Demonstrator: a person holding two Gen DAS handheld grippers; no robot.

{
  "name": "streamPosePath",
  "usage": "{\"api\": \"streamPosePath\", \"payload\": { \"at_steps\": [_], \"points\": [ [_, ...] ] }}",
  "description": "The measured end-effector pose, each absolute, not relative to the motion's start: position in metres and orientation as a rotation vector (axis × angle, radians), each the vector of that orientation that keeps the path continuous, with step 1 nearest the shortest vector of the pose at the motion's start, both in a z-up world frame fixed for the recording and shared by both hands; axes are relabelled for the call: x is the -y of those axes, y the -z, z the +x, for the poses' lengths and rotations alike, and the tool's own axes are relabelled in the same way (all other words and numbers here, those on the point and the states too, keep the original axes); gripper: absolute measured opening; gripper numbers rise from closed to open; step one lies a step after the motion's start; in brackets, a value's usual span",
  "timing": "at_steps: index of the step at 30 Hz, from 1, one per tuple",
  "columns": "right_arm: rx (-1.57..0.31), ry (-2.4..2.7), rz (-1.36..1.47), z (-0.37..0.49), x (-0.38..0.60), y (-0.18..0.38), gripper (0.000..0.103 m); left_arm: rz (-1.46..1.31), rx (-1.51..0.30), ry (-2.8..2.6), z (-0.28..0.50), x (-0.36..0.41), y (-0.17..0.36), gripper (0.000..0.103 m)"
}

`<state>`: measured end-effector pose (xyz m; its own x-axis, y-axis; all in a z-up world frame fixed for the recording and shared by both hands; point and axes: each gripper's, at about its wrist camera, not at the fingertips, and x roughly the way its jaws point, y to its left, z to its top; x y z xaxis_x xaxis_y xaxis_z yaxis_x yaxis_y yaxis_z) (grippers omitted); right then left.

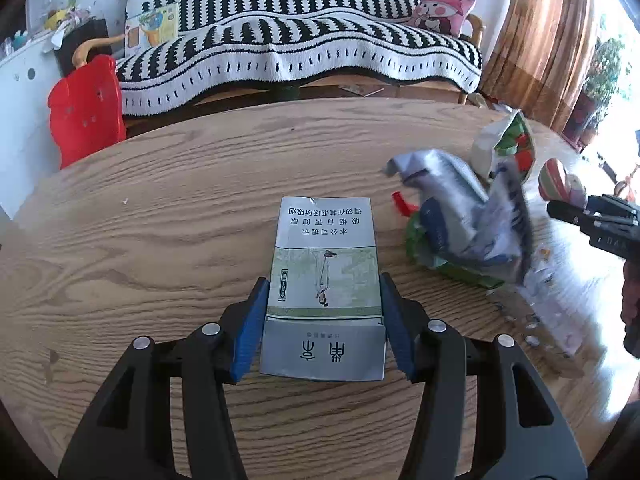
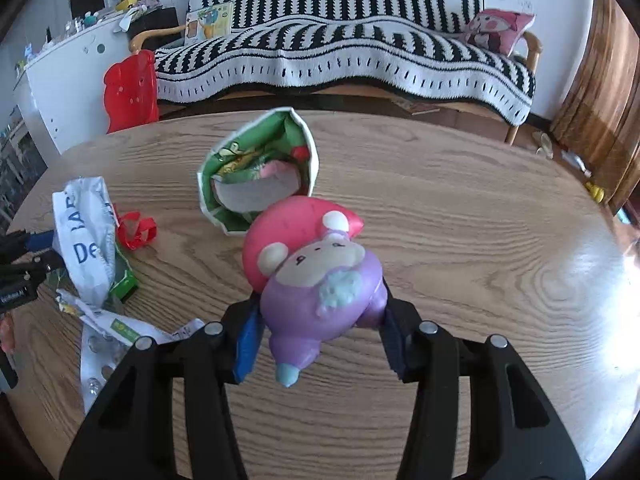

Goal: Collect trash
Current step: 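Grasp the white-green cigarette box with the left tool while the right tool grasps the pink-purple toy, then carry both items over the black bin and open both tools to drop them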

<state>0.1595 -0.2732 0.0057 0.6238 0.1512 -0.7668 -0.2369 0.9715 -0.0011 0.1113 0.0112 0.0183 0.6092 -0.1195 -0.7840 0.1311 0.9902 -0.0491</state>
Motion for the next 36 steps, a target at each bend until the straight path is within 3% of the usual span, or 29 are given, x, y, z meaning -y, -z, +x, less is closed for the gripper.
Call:
{"api": "streamPosePath", "payload": {
  "at_steps": [20, 27, 36],
  "points": [
    [-0.778, -0.215, 0.007, 0.060, 0.281, -0.058, 0.050, -0.093, -0.700, 0.208, 0.038, 0.021, -0.092, 0.054],
    [-0.678, -0.204, 0.126, 0.011, 0.313, -0.093, 0.050, 0.002, -0.687, 0.354, -0.002, 0.088, -0.113, 0.054],
    [-0.624, -0.076, 0.230, -0.102, 0.436, -0.103, 0.051, 0.158, -0.650, 0.599, -0.056, 0.225, -0.139, 0.054]
  ]
}}
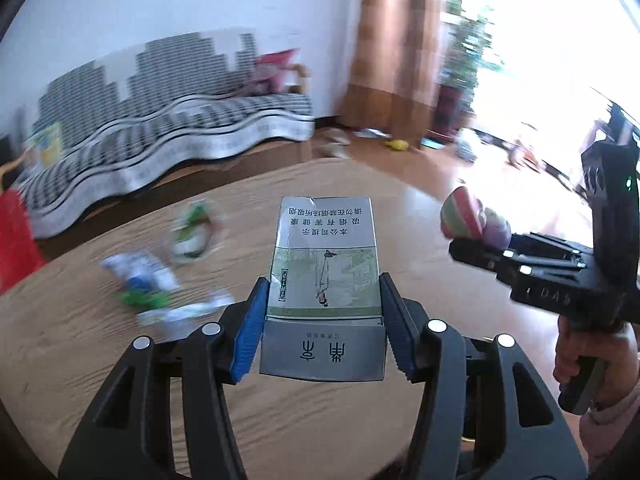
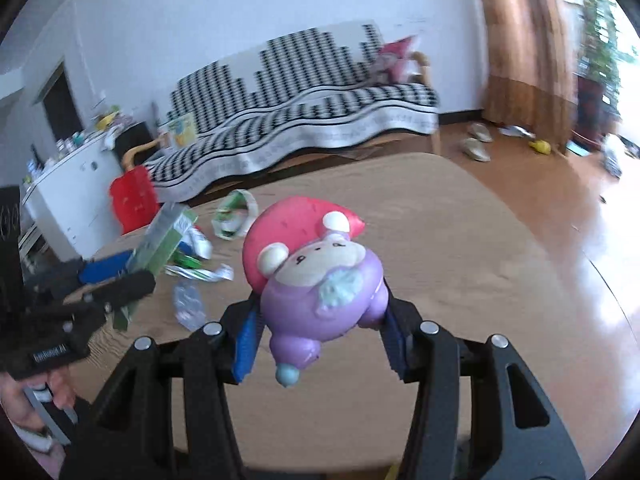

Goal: Collect trash
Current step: 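Carry both items over the black bin and open both tools to drop them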

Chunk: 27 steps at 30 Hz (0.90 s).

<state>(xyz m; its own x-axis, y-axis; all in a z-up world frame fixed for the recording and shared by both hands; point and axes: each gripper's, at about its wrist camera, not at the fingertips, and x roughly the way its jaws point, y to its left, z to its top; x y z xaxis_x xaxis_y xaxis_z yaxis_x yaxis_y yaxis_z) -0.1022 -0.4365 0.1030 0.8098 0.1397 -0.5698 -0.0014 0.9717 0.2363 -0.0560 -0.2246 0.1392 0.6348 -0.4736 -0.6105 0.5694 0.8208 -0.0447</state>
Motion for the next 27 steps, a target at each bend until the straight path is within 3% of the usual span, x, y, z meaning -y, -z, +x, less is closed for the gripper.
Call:
{"api": "streamPosePath", "payload": {
  "at_steps": [6, 15, 20, 27],
  "points": [
    [-0.650, 0.057, 0.285, -0.188, 0.519, -0.071, 0.051, 0.257, -0.698, 0.782, -0.098, 0.337, -0.123, 0.054],
    [-0.808, 0.188, 0.446, -0.276, 0.590, 0.041, 0.051, 0.457, -0.916, 0.959, -0.158, 0.472, -0.026, 0.054],
    [-0.904, 0.209, 0.520, -0.292, 0.602, 0.100, 0.051, 0.524, -1.093, 0.954, -0.159, 0.490, 0.041, 0.054],
    [-0.987, 0.202, 0.562, -0.293, 0.608, 0.146, 0.051, 0.614, -1.173, 0.927, -0.154, 0.496, 0.082, 0.054]
  ]
}}
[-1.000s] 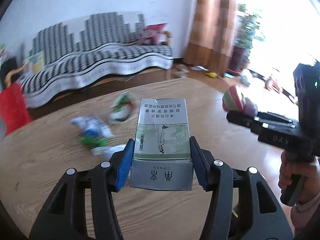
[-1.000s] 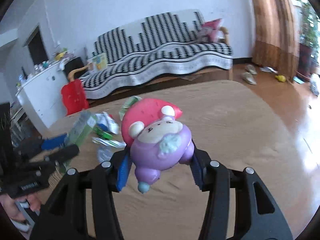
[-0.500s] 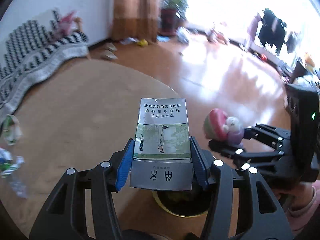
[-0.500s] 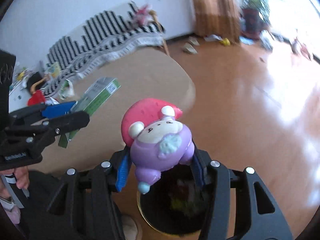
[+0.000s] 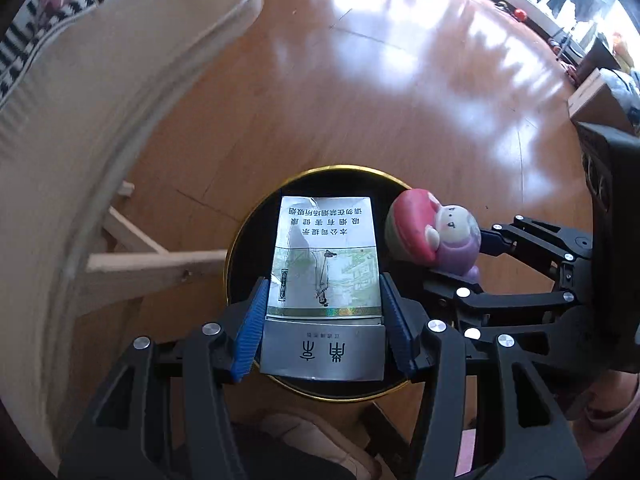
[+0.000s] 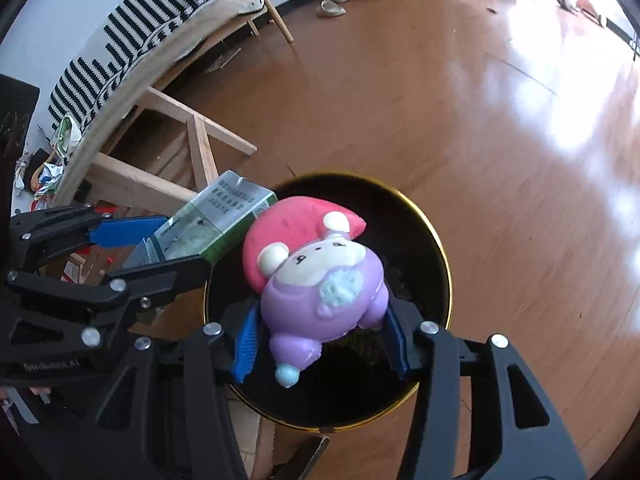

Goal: Collect trash
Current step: 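Carry both items over the black bin and open both tools to drop them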

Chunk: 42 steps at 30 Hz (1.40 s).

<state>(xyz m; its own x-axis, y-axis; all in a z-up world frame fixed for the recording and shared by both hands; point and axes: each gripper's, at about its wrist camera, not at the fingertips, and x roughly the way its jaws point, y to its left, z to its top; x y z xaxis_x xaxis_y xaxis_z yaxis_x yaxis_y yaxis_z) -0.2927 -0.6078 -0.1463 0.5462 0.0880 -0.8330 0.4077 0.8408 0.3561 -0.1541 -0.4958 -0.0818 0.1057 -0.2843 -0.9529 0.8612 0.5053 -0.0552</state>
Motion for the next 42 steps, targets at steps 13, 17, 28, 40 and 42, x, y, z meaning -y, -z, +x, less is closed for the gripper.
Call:
{"api": "streamPosePath", "payload": {
  "at_steps": [13, 17, 28, 40, 42],
  "points": [
    [-1.019, 0.188, 0.556, -0.289, 0.610, 0.148, 0.051, 0.578, -1.200, 0.918, -0.138, 0.485, 0.086, 0.054],
    [-1.029, 0.184, 0.548, -0.279, 0.605, 0.143, 0.051, 0.574, -1.205, 0.925, -0.140, 0.492, 0.088, 0.054],
    [-1.037, 0.185, 0.511, -0.269, 0.594, 0.137, 0.051, 0.536, -1.226, 0.944, -0.142, 0.493, 0.080, 0.054],
    [-1.134, 0.227, 0.396, -0.264, 0.578, 0.146, 0.091, 0.547, -1.141, 0.947, -0.150, 0.494, 0.075, 0.097],
    [-1.143, 0.239, 0.387, -0.269, 0.578, 0.148, 0.092, 0.541, -1.132, 0.951, -0.151, 0.493, 0.074, 0.097]
  ]
}}
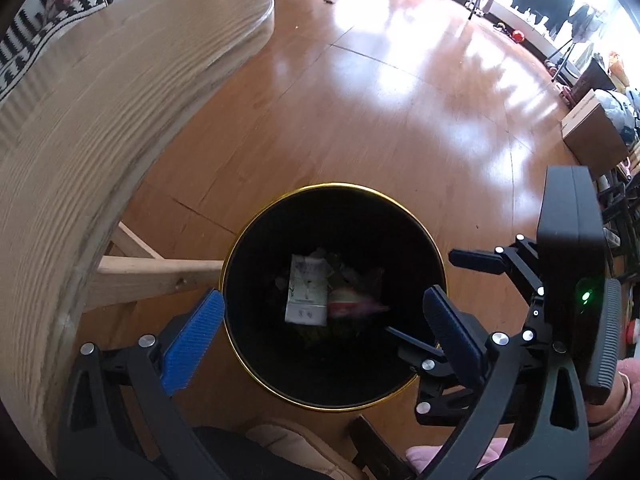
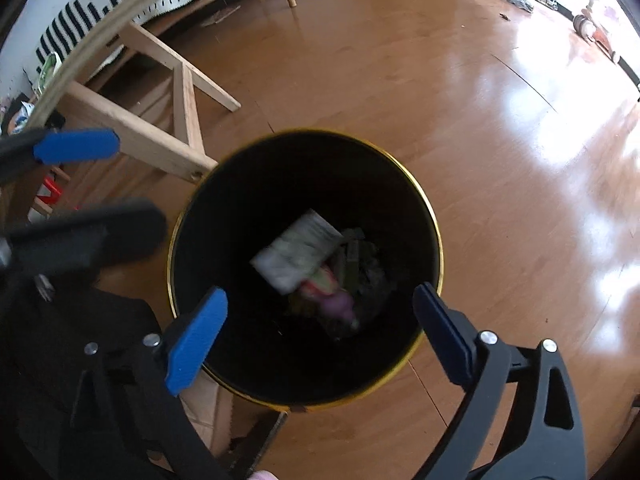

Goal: Collect trash
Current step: 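Carry both items over the black bin and open both tools to drop them, then return both tools to the remaining trash on the table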

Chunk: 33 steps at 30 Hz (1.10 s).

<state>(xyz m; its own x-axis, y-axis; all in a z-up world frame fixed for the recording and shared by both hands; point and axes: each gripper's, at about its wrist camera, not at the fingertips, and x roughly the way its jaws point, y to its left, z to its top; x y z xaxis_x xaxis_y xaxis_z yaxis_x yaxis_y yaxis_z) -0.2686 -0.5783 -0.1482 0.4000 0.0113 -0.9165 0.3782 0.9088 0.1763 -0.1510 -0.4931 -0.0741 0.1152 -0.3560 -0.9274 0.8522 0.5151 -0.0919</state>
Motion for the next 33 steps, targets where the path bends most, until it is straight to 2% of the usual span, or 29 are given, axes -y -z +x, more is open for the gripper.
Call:
{"api": "streamPosePath", "payload": {
  "at_steps": [5, 7, 10, 13, 17, 20, 25, 28, 33],
  "points": [
    [-1.123, 0.319, 0.411, -0.279, 0.586, 0.145, 0.092, 0.519, -1.096, 0.962, -0.152, 0.489, 0.062, 0.097],
    [-1.096, 0.344, 0.430, -0.282, 0.591, 0.140, 0.092, 0.495, -1.021, 0.980, -0.153, 0.483, 0.037, 0.097],
    [-1.051, 0.359, 0.447, -0.281, 0.595, 0.127, 0.092, 0.425, -0.815, 0.992, -0.150, 0.459, -0.026, 0.097],
    [-0.996, 0.355, 0.465, -0.273, 0.592, 0.111, 0.092, 0.380, -0.716, 0.931, -0.128, 0.419, -0.074, 0.097],
    [-0.937, 0.299, 0.476, -0.252, 0.581, 0.086, 0.093, 0.271, -0.705, 0.741, -0.075, 0.333, -0.101, 0.097],
    [-0.913, 0.240, 0.429, -0.226, 0.561, 0.065, 0.093, 0.169, -0.754, 0.555, -0.033, 0.249, -0.098, 0.097],
    [-0.852, 0.152, 0.302, -0.168, 0.514, 0.015, 0.095, 0.067, -0.894, 0.255, 0.018, 0.124, -0.058, 0.097],
    [-0.806, 0.092, 0.265, -0.136, 0.481, -0.016, 0.095, 0.018, -0.961, 0.224, 0.041, 0.094, -0.035, 0.097],
    [-0.772, -0.020, 0.212, -0.100, 0.421, -0.045, 0.096, 0.064, -1.028, 0.245, 0.068, 0.100, -0.006, 0.097]
  ]
}}
